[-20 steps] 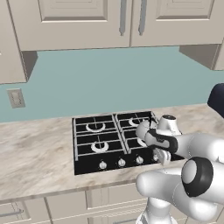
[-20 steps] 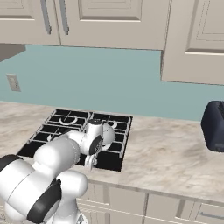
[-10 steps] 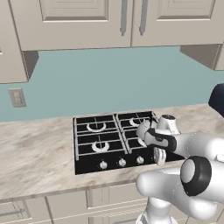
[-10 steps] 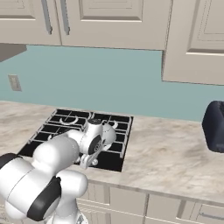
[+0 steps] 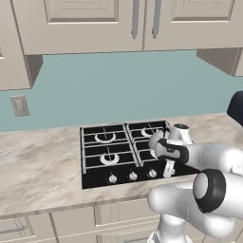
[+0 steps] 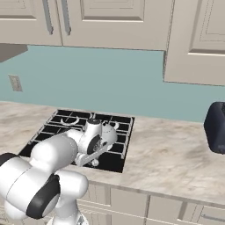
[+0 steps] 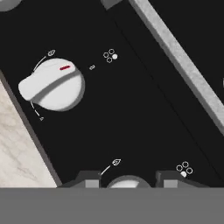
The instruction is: The kettle is done boiling. Turn off the stove, then wait for 300 timesteps before moving the kettle to the dining table.
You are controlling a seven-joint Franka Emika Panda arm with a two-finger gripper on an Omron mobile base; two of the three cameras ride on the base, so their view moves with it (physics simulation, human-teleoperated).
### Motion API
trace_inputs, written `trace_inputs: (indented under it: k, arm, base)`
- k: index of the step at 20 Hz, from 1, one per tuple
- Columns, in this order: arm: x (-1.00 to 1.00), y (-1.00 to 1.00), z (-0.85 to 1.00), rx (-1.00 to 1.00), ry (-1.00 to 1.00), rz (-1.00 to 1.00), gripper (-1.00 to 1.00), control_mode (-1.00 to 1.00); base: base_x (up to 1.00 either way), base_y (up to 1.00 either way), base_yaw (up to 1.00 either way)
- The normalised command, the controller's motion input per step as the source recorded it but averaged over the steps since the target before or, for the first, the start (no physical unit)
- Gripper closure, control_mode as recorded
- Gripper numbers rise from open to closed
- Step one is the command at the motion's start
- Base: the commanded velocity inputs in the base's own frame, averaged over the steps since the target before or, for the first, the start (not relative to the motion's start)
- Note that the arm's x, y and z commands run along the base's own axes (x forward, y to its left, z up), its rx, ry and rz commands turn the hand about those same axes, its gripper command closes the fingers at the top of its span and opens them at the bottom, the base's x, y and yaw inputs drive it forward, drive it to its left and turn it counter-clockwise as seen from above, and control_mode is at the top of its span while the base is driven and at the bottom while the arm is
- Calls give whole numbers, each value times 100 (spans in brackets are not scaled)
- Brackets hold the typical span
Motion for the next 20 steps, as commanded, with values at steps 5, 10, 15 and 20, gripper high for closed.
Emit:
trace_inputs:
  k: [5,10,15,20]
  arm:
    - [-41,0,-2,0,-1,-40,100,-100]
    - [-40,0,-7,0,-1,-37,100,-100]
    - [-27,-20,-14,0,-1,-7,100,-100]
    - [-68,-33,-27,-3,-9,0,100,-100]
  base:
    - [0,0,0]
    - [0,0,0]
    - [0,0,0]
    - [0,0,0]
